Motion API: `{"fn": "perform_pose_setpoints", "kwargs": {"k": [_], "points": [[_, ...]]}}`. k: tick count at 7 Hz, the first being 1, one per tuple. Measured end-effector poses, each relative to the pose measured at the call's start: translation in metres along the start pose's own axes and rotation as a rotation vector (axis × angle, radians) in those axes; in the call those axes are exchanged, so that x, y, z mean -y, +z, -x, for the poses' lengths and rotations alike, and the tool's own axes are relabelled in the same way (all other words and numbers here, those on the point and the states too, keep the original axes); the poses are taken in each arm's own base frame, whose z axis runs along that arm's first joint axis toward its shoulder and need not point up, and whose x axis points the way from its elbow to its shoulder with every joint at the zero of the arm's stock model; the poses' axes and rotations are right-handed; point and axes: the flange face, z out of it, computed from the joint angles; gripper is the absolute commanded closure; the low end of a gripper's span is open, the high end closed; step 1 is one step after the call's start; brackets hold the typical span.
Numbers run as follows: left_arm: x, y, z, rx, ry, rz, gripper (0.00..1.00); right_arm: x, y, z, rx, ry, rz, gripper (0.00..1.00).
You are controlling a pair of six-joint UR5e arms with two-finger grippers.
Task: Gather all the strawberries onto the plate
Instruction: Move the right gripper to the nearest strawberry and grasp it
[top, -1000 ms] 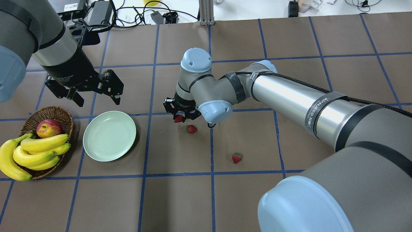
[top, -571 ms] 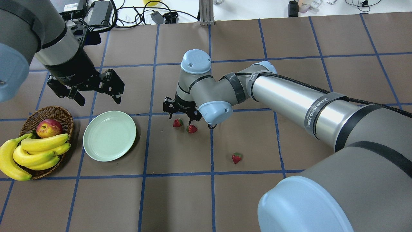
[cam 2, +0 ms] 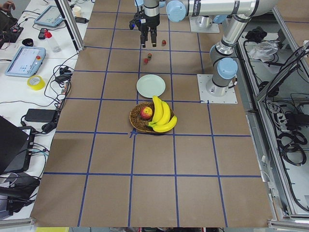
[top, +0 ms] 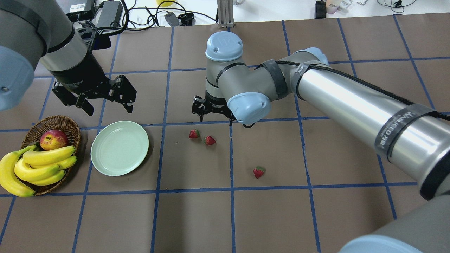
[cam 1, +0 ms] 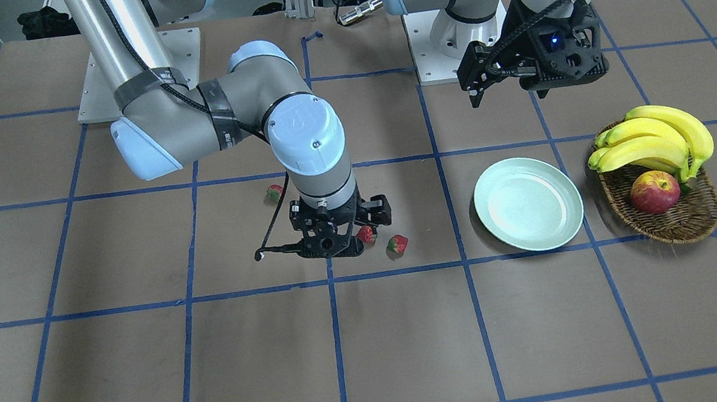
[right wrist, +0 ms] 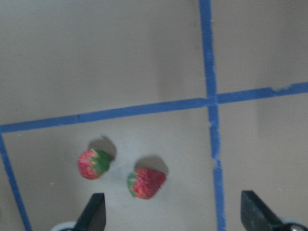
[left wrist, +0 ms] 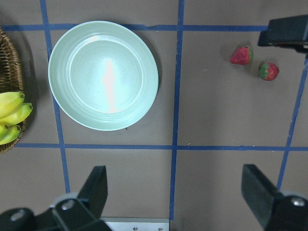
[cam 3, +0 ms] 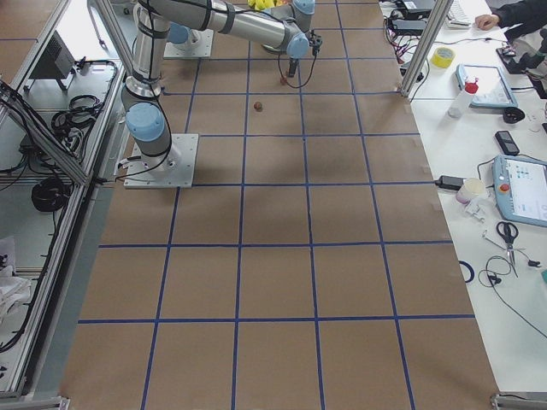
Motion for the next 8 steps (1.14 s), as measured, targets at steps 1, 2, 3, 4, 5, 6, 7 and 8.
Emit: {"fn": "perform_pose_setpoints", "kwargs": {"k": [1,2,3,4,5,6,7,8], "points": [[-0.001,0.001,0.0,0.001,0.0,0.003,0.0,-0.019,-0.002,-0.026,-0.06,0.016,0.031,0.0],[-0.001,0.004,0.0,0.001,0.001,0.005,0.0,-0.039,0.005,-0.055,-0.091,0.054,0.036,0.01],[-0.002,0.005,0.0,0.002,0.001,0.003,0.0,-0.056,0.025,-0.081,-0.086,0.083,0.013,0.01],[-0.002,0.005,0.0,0.002,0.001,0.001,0.0,-0.07,0.05,-0.099,-0.067,0.096,-0.016,0.12],[-0.001,0.005,0.0,0.002,0.001,-0.002,0.0,-0.08,0.069,-0.11,-0.059,0.102,-0.024,0.26],[-0.001,0.005,0.0,0.002,0.002,-0.007,0.0,-0.085,0.081,-0.115,-0.06,0.105,-0.019,0.49],[0.0,0.004,-0.001,0.002,0.003,-0.011,0.0,-0.087,0.086,-0.117,-0.065,0.105,-0.018,0.68],[0.001,0.006,-0.001,0.001,0.002,-0.011,0.0,-0.086,0.086,-0.118,-0.069,0.106,-0.019,0.82]]}}
